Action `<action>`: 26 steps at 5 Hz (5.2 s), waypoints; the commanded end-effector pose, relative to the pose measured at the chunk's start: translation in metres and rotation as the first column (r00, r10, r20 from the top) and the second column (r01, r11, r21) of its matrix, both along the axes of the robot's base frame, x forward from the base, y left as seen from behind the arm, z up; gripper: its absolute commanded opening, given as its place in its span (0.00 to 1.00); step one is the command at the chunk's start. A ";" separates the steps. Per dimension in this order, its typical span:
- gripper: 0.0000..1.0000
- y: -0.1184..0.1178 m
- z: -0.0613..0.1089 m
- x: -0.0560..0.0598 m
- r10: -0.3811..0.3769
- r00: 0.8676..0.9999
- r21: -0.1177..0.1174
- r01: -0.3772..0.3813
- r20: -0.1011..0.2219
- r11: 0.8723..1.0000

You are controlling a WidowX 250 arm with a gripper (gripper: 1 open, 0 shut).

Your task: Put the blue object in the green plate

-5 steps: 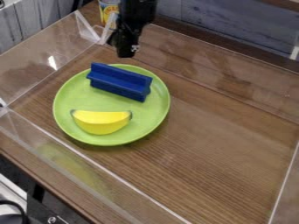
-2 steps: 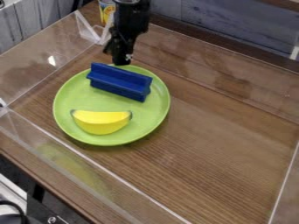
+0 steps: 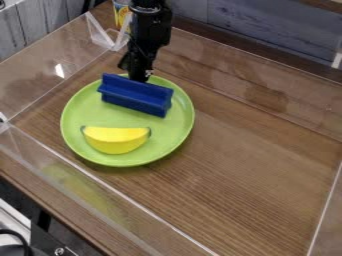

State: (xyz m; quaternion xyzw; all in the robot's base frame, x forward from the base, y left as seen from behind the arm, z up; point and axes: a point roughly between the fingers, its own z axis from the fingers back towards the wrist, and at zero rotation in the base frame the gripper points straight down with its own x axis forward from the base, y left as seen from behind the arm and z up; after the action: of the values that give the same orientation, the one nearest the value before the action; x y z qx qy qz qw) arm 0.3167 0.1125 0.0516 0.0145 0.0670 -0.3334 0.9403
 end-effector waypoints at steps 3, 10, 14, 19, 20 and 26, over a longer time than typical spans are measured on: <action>0.00 0.005 0.032 -0.005 -0.082 0.993 0.028 0.080 0.080 0.996; 1.00 -0.010 0.005 -0.004 -0.067 0.993 0.001 0.067 0.093 0.998; 1.00 -0.040 0.011 -0.016 -0.103 0.991 -0.030 0.106 0.086 0.994; 1.00 -0.043 0.005 -0.029 -0.045 0.996 -0.047 0.049 0.082 0.998; 1.00 -0.033 0.005 -0.028 0.019 0.997 -0.048 -0.015 0.080 0.999; 1.00 -0.016 0.015 -0.048 0.120 0.988 -0.060 -0.114 0.096 0.992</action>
State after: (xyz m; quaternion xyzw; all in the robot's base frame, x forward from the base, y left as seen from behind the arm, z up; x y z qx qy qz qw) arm 0.2598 0.0918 0.0442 -0.0232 0.0455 -0.2797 0.9587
